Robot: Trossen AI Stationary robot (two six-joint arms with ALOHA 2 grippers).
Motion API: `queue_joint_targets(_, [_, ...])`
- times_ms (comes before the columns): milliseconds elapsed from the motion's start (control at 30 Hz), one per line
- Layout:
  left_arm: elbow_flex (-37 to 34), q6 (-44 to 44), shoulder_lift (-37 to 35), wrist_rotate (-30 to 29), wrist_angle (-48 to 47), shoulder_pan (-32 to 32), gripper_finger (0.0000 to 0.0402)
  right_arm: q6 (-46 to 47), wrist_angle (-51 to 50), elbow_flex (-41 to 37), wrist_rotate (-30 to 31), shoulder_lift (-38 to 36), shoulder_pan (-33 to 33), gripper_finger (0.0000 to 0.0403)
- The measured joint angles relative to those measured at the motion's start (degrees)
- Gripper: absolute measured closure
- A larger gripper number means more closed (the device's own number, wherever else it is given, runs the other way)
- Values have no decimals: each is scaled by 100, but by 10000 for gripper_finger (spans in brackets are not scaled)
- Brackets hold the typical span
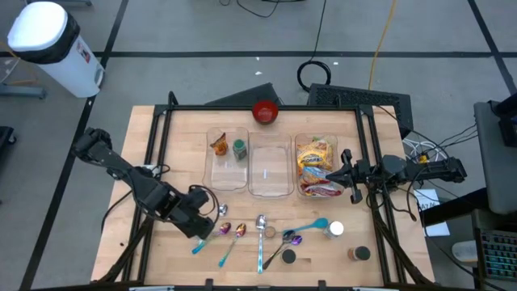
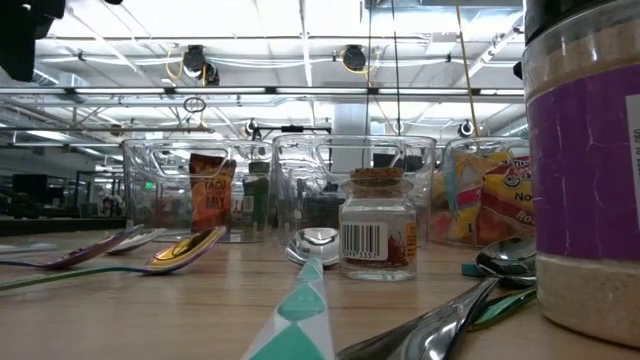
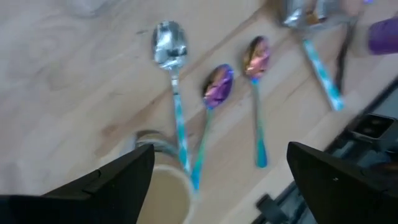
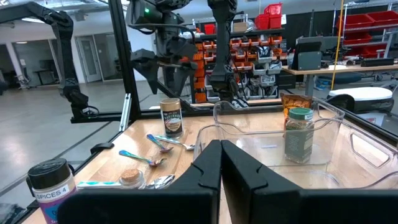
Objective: Pick & Place Food Item
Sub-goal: Put the gold seasoning bottle into the left transparent bin
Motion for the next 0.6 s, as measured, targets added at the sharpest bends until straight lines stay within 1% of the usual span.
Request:
queue_joint_targets(100, [0, -234, 3, 50, -385, -86, 24, 0, 0, 0, 0, 0, 0, 403])
queue_joint_targets(200, [0, -644, 2, 172, -681, -195, 23, 0, 0, 2, 0, -1, 0, 403])
queue_joint_targets(467, [-2, -1627, 5, 98, -660, -479, 23, 0, 0, 2, -2, -1, 0, 403])
queue_joint_targets(600, [-2, -1963, 171, -6, -663, -598, 23, 0, 0, 1, -1, 0, 0, 403])
